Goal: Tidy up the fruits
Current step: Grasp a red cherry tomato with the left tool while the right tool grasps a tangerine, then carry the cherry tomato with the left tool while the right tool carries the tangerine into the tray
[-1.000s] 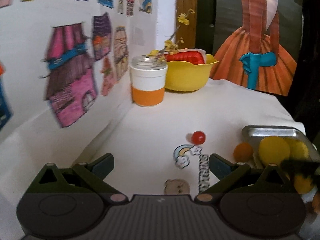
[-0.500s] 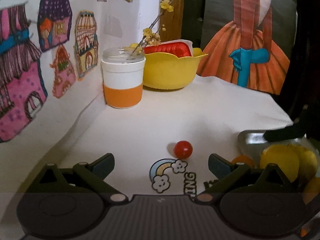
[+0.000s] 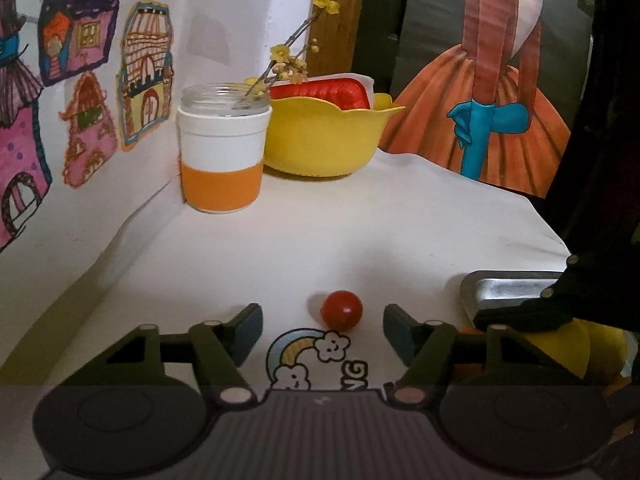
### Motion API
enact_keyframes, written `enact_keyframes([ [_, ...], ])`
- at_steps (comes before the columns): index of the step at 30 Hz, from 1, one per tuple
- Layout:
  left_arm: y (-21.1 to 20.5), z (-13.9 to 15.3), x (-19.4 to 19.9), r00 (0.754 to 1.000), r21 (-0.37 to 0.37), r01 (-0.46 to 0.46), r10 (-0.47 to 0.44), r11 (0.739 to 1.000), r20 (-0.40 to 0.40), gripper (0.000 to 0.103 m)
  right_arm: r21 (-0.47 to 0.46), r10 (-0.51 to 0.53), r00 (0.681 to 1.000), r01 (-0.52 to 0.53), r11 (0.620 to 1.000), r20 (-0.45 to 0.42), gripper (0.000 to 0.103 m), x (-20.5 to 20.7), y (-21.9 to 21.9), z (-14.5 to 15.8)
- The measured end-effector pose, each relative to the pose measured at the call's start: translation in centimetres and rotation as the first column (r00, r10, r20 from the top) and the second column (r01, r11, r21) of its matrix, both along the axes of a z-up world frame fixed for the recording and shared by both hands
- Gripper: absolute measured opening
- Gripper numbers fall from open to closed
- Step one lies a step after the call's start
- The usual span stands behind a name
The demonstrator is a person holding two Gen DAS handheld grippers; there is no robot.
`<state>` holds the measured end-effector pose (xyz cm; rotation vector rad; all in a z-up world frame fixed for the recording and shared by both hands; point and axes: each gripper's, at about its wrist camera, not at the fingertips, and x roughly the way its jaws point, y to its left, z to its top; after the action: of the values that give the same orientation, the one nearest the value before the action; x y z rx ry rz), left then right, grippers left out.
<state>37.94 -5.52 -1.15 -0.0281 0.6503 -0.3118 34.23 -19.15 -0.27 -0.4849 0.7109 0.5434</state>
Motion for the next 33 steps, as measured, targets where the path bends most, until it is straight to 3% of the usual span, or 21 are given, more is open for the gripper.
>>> enact_keyframes([
  [4,-0.2,-0.1,0.3,1.000,0.003,0.006,-0.006,1.000,-0.012,0.054,-0.024,-0.002,1.000,0.002,1.000,0.003,0.048,0.2,0.3,-0.1],
  [8,-0.5,-0.2,0.6,1.000,0.002,0.012,-0.012,1.000,-0.019,0.043,-0.065,0.005,0.999,-0.003,0.998,0.042,0.034,-0.2,0.4,-0.4],
  [15,-0.7,-0.3,0.6,1.000,0.005,0.014,-0.014,1.000,-0.024,0.024,-0.100,0.029,0.997,-0.022,0.995,0.072,0.034,-0.8,0.7,-0.7],
  [33,0.7,0.8,-3.4,0.997,-0.003,-0.018,0.018,1.000,-0.069,0.022,-0.022,0.062,0.993,-0.060,0.998,0.104,0.034,-5.6,0.8,1.1],
])
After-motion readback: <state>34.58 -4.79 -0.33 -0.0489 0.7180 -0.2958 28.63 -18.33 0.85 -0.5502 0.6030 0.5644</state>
